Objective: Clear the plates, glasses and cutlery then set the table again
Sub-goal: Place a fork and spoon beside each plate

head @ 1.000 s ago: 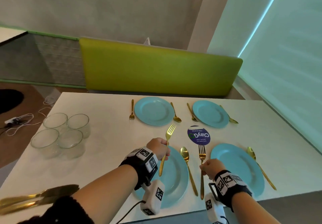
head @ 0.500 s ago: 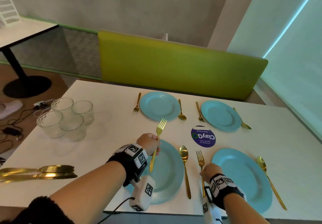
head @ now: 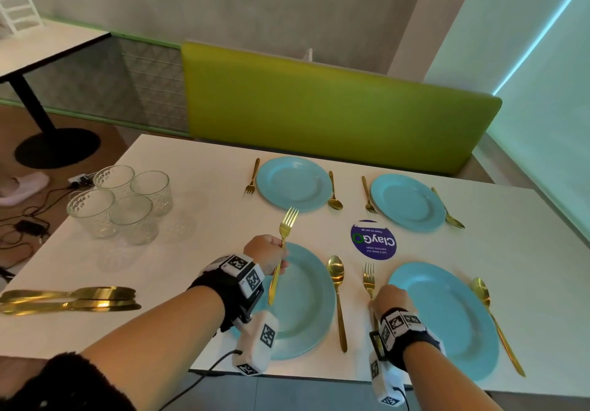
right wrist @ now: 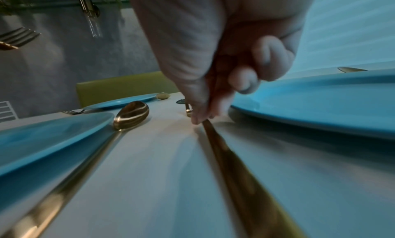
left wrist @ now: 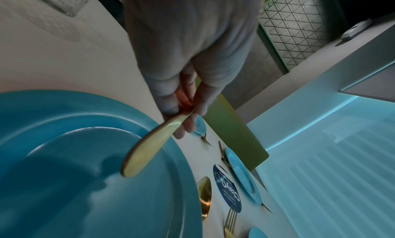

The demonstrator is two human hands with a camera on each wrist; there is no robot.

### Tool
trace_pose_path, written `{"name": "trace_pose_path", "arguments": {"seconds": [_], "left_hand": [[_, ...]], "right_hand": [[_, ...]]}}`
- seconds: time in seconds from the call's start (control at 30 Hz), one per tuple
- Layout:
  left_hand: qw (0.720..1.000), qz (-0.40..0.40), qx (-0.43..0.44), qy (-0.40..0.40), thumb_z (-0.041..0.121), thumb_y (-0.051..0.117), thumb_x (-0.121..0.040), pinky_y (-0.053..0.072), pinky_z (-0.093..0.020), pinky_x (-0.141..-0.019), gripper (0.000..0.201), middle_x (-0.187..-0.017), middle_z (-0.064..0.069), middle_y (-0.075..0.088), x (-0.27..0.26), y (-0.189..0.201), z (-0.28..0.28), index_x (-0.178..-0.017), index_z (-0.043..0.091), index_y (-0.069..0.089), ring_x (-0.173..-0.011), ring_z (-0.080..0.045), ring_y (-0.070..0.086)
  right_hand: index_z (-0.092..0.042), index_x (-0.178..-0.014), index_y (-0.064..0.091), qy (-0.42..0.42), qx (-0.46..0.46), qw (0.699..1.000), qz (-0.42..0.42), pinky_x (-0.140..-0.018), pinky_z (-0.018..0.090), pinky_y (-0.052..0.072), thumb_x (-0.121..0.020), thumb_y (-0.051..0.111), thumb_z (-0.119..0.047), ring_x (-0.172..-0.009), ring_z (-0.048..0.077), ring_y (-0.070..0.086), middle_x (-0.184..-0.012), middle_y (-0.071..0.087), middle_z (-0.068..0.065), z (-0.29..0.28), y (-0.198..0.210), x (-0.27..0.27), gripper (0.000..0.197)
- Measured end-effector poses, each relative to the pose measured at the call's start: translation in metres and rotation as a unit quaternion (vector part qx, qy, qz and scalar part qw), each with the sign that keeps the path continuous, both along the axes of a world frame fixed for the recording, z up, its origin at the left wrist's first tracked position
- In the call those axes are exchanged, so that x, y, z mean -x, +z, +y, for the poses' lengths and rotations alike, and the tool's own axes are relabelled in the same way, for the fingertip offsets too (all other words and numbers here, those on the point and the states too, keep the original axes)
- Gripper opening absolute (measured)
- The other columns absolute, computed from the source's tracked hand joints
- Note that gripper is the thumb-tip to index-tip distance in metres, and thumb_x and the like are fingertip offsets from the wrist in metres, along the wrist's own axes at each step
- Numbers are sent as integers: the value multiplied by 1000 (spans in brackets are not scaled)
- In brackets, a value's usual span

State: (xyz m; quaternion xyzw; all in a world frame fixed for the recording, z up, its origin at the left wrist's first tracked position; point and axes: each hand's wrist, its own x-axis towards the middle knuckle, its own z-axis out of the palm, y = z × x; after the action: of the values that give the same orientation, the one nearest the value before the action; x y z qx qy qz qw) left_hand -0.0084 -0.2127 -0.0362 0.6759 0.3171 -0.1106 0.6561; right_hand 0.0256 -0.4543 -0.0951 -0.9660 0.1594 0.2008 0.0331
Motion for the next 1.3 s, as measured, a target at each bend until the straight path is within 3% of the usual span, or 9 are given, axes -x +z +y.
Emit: {"name": "trace_pose_path", "arguments": {"seconds": [0.27,0.53,0.73,0.87,1.0,1.1,1.23,1.3], "left_hand": [[1000,2,4,-4,-3,52,-92,50,-21,-46,26,-68,-7,53,0,0,-6,-71,12,47,-54,-16,53],[1000,1,7,-7,-4,51,-92,51,-29,-59,26,-69,-8,53,-1,-1,-13,-71,12,47,-56,-17,53],[1000,1,-1,-9,-2,53,-91,51,-29,-58,24,-68,-7,54,-2,-2,-16,-72,12,48,-55,-17,54],[1000,5,11,-10,-2,52,-91,50,-28,-56,25,-69,-7,53,1,-3,-17,-73,13,48,-54,-16,53],[1000,10,24,6,1,49,-93,48,-29,-53,21,-68,-8,51,3,-4,-14,-75,10,48,-53,-18,52],[998,11,48,27,5,45,-97,44,-28,-52,23,-66,-8,47,7,-2,-11,-75,10,46,-52,-19,48],[998,25,57,26,10,46,-97,48,-32,-57,20,-69,-7,48,16,-1,4,-77,13,46,-58,-19,50],[999,33,41,10,13,51,-93,56,-42,-71,15,-74,-9,55,22,-1,17,-78,14,51,-68,-25,57]], "right_hand": [[-10,-113,57,-32,-30,998,-36,-85,32,50,-86,60,-27,-105,28,62,-114,64,10,-10,7,5,32],[-11,-113,56,-23,-18,999,-37,-80,31,49,-85,63,-32,-102,26,63,-112,64,9,-18,8,6,36],[-12,-110,57,-16,-19,999,-33,-75,30,49,-84,63,-30,-92,25,62,-95,61,6,-17,11,7,32],[-11,-112,54,-10,-19,999,-40,-79,31,49,-86,62,-28,-101,26,62,-110,64,9,-12,18,9,32],[-11,-117,53,13,-62,997,-53,-83,32,48,-87,62,-34,-106,25,61,-115,63,8,11,30,4,39],[-12,-110,59,66,-141,986,-56,-83,31,48,-88,59,-35,-103,25,60,-113,65,9,48,39,0,32],[-19,-87,63,133,-308,942,-7,-61,19,43,-85,65,-37,-70,11,55,-91,68,1,115,47,11,17],[-20,-84,64,152,-360,919,45,-43,11,40,-87,63,-29,-53,7,51,-78,65,-1,146,48,22,9]]}}
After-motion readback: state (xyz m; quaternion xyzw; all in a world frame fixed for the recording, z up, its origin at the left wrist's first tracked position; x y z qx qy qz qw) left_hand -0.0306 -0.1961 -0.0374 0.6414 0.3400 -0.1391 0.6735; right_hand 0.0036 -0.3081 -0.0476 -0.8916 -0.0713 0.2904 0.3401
